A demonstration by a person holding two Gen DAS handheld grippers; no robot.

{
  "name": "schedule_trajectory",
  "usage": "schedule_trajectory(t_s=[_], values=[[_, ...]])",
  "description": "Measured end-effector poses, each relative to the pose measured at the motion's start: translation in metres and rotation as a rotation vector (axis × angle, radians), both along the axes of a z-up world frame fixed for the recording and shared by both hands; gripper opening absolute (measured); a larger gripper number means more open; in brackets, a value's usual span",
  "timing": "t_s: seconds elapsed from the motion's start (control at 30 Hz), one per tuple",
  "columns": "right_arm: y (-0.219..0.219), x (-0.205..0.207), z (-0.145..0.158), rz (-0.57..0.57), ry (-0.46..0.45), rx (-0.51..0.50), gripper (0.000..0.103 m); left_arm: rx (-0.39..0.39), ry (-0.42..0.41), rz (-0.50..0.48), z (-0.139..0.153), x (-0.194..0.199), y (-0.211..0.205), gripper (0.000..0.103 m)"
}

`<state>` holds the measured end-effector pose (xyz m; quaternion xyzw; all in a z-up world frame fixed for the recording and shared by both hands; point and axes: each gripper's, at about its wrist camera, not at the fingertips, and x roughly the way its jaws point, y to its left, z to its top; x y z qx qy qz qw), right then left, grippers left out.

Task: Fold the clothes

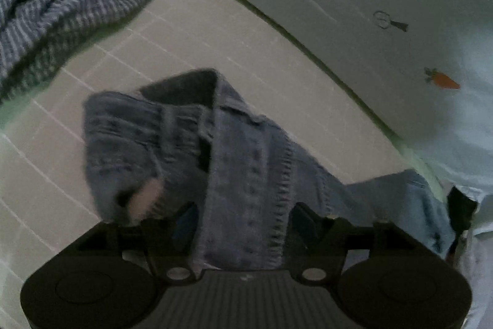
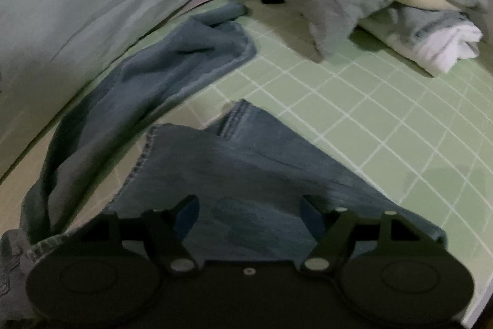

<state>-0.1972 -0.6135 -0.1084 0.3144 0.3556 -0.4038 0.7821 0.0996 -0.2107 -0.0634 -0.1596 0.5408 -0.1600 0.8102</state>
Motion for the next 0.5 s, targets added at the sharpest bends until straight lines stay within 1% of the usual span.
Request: schedule_trajectory(t_s=[0.03,0.07,0.23,0.33,0.43,0.5], values=[[0.001,0.0,0.0,0.006,-0.001,-0.001,0.074,0.013,-0.008,-0.005,0.001,-0.003,-0.004,0.022],[0.001,0.0,0.001,0.012,-0.002,-0.002,0.074,0.02,-0.018,-0.004,0.004,-0.006,-0.005,0.016],[0.001,-0.01,0.0,0.022,-0.014,0.005,0.074,0.022,-0.074,0.038,0.023,-0.023,0.01,0.014],[0.002,-0.018,0.001,0.028,-0.019,0.005,0.074,0.039,-0.114,0.078,0.036,-0.043,0.032,0.013],[0.008,-0.025,-0.001,0.051,-0.008,0.0,0.075,0.057,-0.113,0.139,0.04,-0.069,0.064,0.012],[0.011,-0.028,-0.003,0.069,-0.004,0.005,0.075,0.101,-0.106,0.179,0.04,-0.09,0.084,0.011]])
